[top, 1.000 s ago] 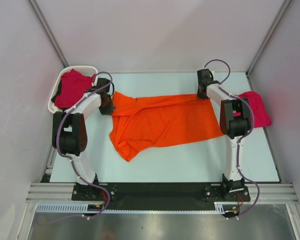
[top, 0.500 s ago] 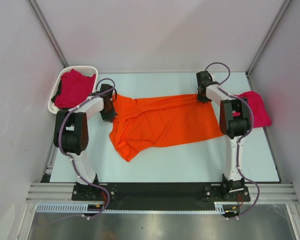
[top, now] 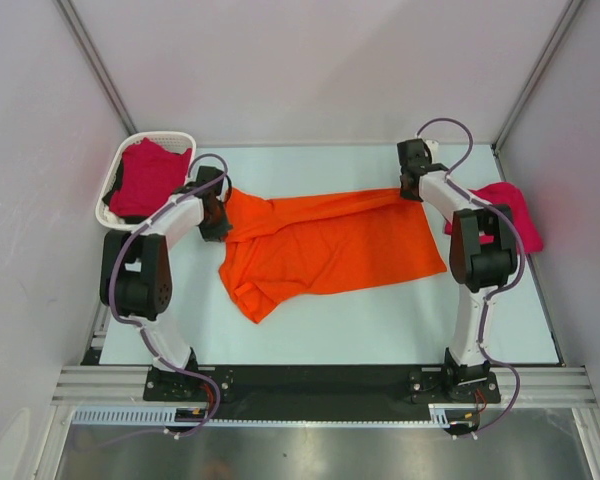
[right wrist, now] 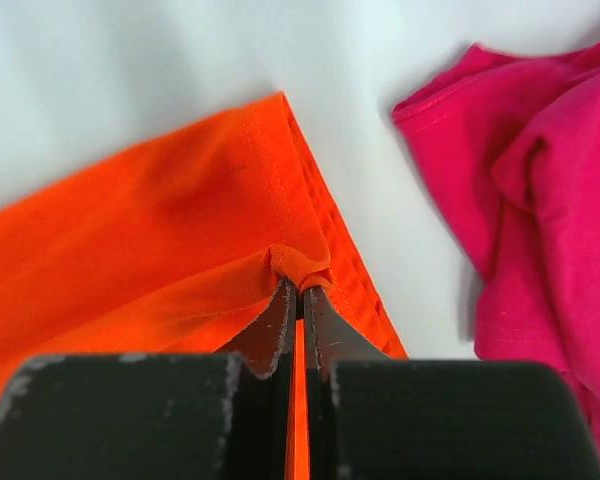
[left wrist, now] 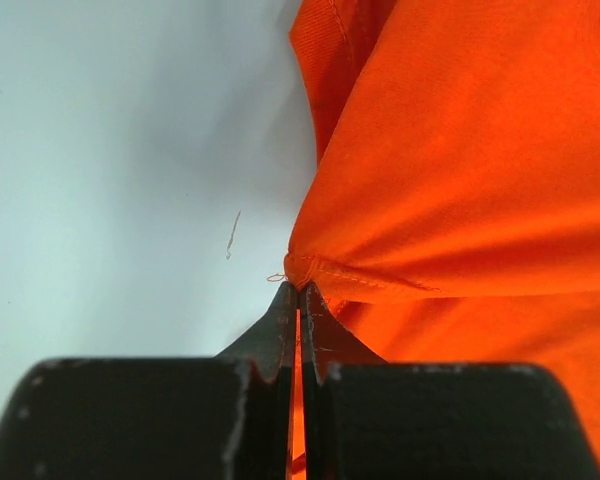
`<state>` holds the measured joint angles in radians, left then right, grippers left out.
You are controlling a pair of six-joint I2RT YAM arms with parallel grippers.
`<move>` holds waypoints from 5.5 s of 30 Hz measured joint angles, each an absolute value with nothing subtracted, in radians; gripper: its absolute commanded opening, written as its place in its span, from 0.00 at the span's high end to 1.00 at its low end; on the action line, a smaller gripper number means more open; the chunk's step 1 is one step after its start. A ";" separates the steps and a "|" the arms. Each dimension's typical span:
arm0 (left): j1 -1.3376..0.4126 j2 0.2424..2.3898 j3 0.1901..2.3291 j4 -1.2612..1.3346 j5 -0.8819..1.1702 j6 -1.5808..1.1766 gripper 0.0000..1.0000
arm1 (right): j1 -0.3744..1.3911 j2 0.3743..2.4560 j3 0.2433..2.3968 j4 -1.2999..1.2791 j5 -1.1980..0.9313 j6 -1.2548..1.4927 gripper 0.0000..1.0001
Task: Fold and stack the t-shirts
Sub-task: Fold the flattened tshirt in 1/3 of the way, then grap the side of the flattened tshirt closest away from the robot with both arms
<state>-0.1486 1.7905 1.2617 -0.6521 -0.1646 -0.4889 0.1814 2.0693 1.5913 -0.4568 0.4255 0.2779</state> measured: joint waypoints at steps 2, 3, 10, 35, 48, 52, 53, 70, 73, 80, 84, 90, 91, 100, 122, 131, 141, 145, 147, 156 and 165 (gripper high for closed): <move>-0.149 1.782 1.255 -0.652 -0.170 -0.488 1.00 | 0.186 2.049 1.591 -0.448 0.437 0.278 1.00; -0.149 1.780 1.250 -0.652 -0.172 -0.489 1.00 | 0.189 2.041 1.591 -0.447 0.443 0.279 1.00; -0.156 1.779 1.212 -0.652 -0.175 -0.488 1.00 | 0.192 2.029 1.579 -0.466 0.466 0.285 1.00; -0.167 1.750 1.135 -0.645 -0.173 -0.477 0.00 | 0.165 2.110 1.541 -0.607 0.436 0.352 1.00; -0.168 1.570 1.127 -0.701 -0.279 -0.487 0.00 | 0.166 2.123 1.568 -0.640 0.435 0.352 0.91; -0.168 1.490 1.131 -0.715 -0.310 -0.490 0.00 | 0.166 2.098 1.531 -0.645 0.437 0.352 0.40; -0.168 1.478 1.133 -0.717 -0.314 -0.490 0.00 | 0.166 2.088 1.518 -0.649 0.443 0.357 0.20; -0.174 1.171 0.969 -0.617 -0.234 -0.490 0.14 | 0.313 1.671 1.324 -0.605 0.573 0.347 0.01; -0.202 1.146 0.909 -0.571 -0.184 -0.493 0.28 | 0.358 1.552 1.274 -0.551 0.544 0.344 0.03; -0.371 1.304 0.844 -0.525 -0.133 -0.525 0.29 | 0.405 1.498 1.233 -0.518 0.442 0.343 0.06; -0.459 1.427 0.845 -0.509 -0.127 -0.536 0.29 | 0.416 1.499 1.208 -0.522 0.401 0.340 0.07; -0.572 1.539 0.852 -0.513 -0.139 -0.551 0.31 | 0.384 1.497 1.171 -0.531 0.369 0.339 0.07; -0.583 1.540 0.854 -0.515 -0.141 -0.551 0.32 | 0.379 1.497 1.171 -0.532 0.367 0.339 0.07; -0.638 1.537 0.868 -0.539 -0.206 -0.583 0.60 | 0.375 1.495 1.171 -0.534 0.350 0.340 0.07; -0.652 1.537 0.874 -0.550 -0.233 -0.602 1.00 | 0.000 1.324 0.900 -0.653 0.025 0.422 0.14; -0.653 1.551 0.874 -0.540 -0.233 -0.602 1.00 | -0.125 1.334 0.815 -0.654 -0.070 0.426 0.18; -0.653 1.550 0.875 -0.541 -0.234 -0.601 1.00 | -0.198 1.461 0.741 -0.543 -0.214 0.451 0.88; -0.653 1.544 0.875 -0.543 -0.239 -0.602 1.00 | -0.201 1.498 0.736 -0.483 -0.261 0.465 0.94; -0.653 1.536 0.875 -0.547 -0.243 -0.602 1.00 | -0.200 1.504 0.734 -0.461 -0.277 0.471 0.93; -0.654 1.525 0.885 -0.568 -0.261 -0.601 1.00 | -0.202 1.505 0.727 -0.436 -0.326 0.462 0.60; -0.654 1.548 0.915 -0.571 -0.266 -0.598 1.00 | -0.208 1.340 0.671 -0.474 -0.303 0.464 0.00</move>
<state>-0.6544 1.5478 0.9150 -0.5709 -0.2657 -0.5976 -0.2081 1.3396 0.6712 -0.4744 -0.3035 0.4641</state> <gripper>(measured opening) 0.010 0.994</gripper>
